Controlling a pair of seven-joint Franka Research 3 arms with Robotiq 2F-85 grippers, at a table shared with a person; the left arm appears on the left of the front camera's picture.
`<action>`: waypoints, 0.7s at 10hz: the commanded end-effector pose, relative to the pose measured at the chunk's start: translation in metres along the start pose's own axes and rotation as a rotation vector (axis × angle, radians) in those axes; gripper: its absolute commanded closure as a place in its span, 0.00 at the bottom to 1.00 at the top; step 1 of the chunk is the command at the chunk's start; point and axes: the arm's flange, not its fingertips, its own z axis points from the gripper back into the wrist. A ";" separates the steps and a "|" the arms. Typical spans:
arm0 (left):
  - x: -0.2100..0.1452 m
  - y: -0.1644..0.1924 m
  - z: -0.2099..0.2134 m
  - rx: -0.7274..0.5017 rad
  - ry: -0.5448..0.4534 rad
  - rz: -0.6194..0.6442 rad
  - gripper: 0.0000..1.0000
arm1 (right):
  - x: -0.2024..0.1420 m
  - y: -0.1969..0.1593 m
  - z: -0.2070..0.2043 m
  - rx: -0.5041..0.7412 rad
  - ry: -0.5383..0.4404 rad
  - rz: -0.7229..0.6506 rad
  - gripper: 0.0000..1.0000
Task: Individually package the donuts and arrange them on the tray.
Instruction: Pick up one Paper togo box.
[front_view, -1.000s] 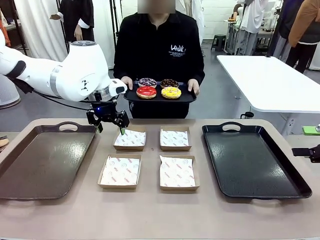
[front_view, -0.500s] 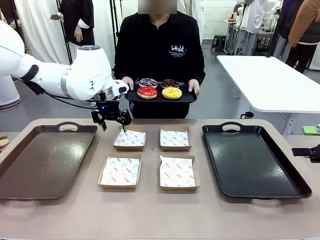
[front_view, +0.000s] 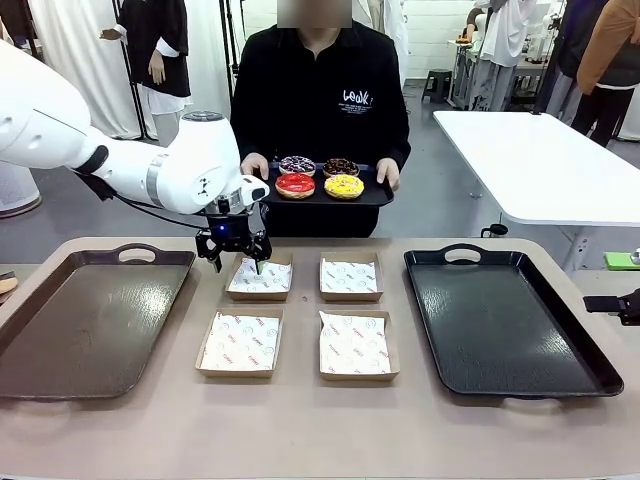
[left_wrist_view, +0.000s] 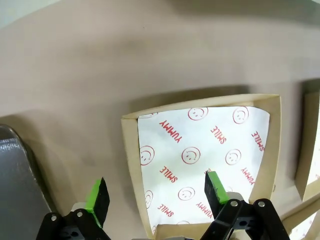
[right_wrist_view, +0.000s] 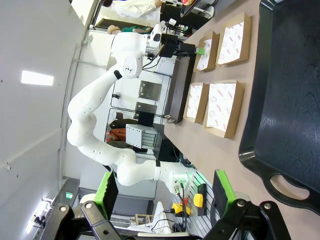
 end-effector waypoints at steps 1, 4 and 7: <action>0.003 -0.004 0.003 0.063 -0.015 0.063 0.00 | 0.001 0.000 0.000 0.011 -0.009 0.010 0.00; 0.002 0.003 0.007 0.068 -0.056 0.100 0.84 | 0.001 0.000 0.000 0.011 -0.009 0.010 0.00; 0.001 0.011 0.010 0.050 -0.052 0.098 1.00 | 0.001 0.000 0.000 0.011 -0.009 0.010 0.00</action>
